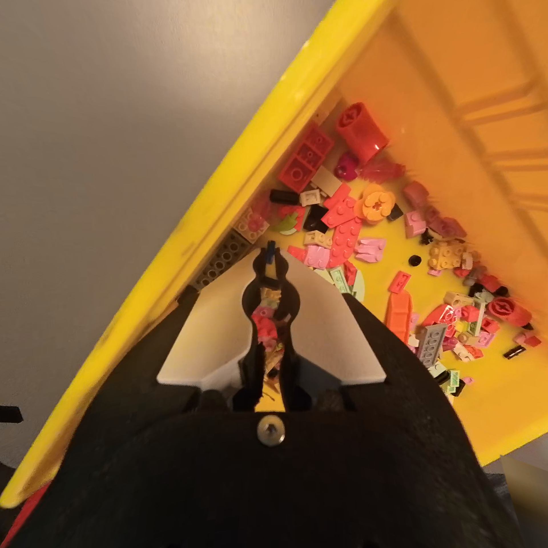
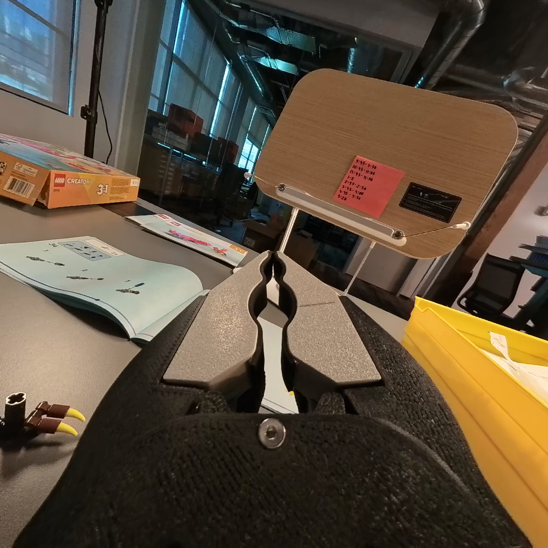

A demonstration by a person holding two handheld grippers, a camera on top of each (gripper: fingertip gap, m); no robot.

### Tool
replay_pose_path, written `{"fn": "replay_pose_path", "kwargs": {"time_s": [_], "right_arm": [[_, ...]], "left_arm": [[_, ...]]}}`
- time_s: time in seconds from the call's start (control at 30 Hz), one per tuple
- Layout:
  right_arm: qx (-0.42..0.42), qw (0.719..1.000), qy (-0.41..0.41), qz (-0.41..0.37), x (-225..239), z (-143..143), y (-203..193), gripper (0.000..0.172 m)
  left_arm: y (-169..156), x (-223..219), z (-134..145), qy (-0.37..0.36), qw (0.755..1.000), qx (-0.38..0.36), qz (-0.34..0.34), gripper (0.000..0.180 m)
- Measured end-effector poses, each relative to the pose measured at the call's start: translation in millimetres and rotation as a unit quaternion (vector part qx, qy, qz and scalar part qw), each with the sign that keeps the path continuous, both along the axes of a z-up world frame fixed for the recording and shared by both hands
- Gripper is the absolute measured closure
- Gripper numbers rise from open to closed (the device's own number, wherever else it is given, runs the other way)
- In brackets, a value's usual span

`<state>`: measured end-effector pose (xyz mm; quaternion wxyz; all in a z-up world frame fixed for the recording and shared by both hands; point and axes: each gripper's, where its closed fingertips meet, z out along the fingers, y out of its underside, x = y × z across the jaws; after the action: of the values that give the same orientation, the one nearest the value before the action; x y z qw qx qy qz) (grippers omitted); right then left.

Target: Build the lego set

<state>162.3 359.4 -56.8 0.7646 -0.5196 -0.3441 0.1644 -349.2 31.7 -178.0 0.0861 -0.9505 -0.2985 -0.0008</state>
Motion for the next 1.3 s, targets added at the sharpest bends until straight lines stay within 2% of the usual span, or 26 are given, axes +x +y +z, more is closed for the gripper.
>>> {"fn": "replay_pose_path", "kwargs": {"time_s": [0.23, 0.33, 0.43, 0.57, 0.67, 0.77, 0.87, 0.93, 1.0, 1.07, 1.1, 1.17, 1.2, 1.3], "right_arm": [[-0.004, 1.0, 0.001, 0.002, -0.3, -0.8, 0.5, 0.172], [-0.004, 1.0, 0.002, 0.001, -0.1, -0.6, 0.5, 0.172], [-0.004, 1.0, 0.001, 0.001, -0.1, -0.6, 0.5, 0.172], [-0.003, 1.0, -0.001, 0.002, -1.1, -0.8, 0.0, 0.172], [-0.002, 1.0, -0.003, 0.003, -1.9, -0.8, -0.5, 0.172], [-0.002, 1.0, -0.004, 0.004, -2.2, -1.1, -1.0, 0.172], [-0.003, 1.0, -0.004, 0.004, -2.3, -1.6, -0.8, 0.172], [-0.003, 1.0, -0.006, 0.005, -2.5, -2.0, -0.6, 0.172], [-0.005, 1.0, -0.007, 0.004, -2.5, -2.6, -0.1, 0.172], [-0.006, 1.0, -0.007, 0.007, -3.3, -2.9, -0.5, 0.172], [-0.006, 1.0, -0.007, 0.01, -4.0, -3.1, -1.0, 0.172], [-0.005, 1.0, -0.01, 0.015, -5.8, -3.4, -2.2, 0.172], [-0.005, 1.0, -0.011, 0.018, -7.0, -3.3, -3.2, 0.172], [-0.004, 0.999, -0.012, 0.034, -12.6, -2.4, -8.6, 0.172]], "left_arm": [[-1.4, 6.6, 0.6, 0.005, 0.999, -0.024, -0.042, 0.177], [3.6, 4.3, 19.9, 0.053, 0.997, -0.009, -0.048, 0.177], [31.6, 21.7, 80.6, 0.106, 0.986, 0.123, -0.047, 0.177], [52.4, 94.3, 174.1, 0.213, 0.931, 0.266, -0.13, 0.177], [71.4, 198.8, 207.5, 0.156, 0.878, 0.386, -0.237, 0.177], [89.7, 282.8, 202.4, 0.106, 0.828, 0.448, -0.318, 0.177], [113.6, 351.5, 179.8, 0.047, 0.78, 0.505, -0.366, 0.177], [123.3, 406.5, 165.3, -0.042, 0.737, 0.547, -0.394, 0.177], [137.1, 441.6, 145.3, -0.07, 0.714, 0.56, -0.414, 0.177], [154.3, 456.4, 121.8, -0.041, 0.709, 0.55, -0.44, 0.177], [161.7, 459.5, 115.8, -0.019, 0.698, 0.555, -0.452, 0.177], [175.0, 456.5, 108.1, 0.041, 0.678, 0.566, -0.467, 0.177], [178.4, 453.6, 106.5, 0.076, 0.661, 0.575, -0.477, 0.177], [178.2, 435.1, 102.6, 0.166, 0.635, 0.593, -0.466, 0.177]]}}
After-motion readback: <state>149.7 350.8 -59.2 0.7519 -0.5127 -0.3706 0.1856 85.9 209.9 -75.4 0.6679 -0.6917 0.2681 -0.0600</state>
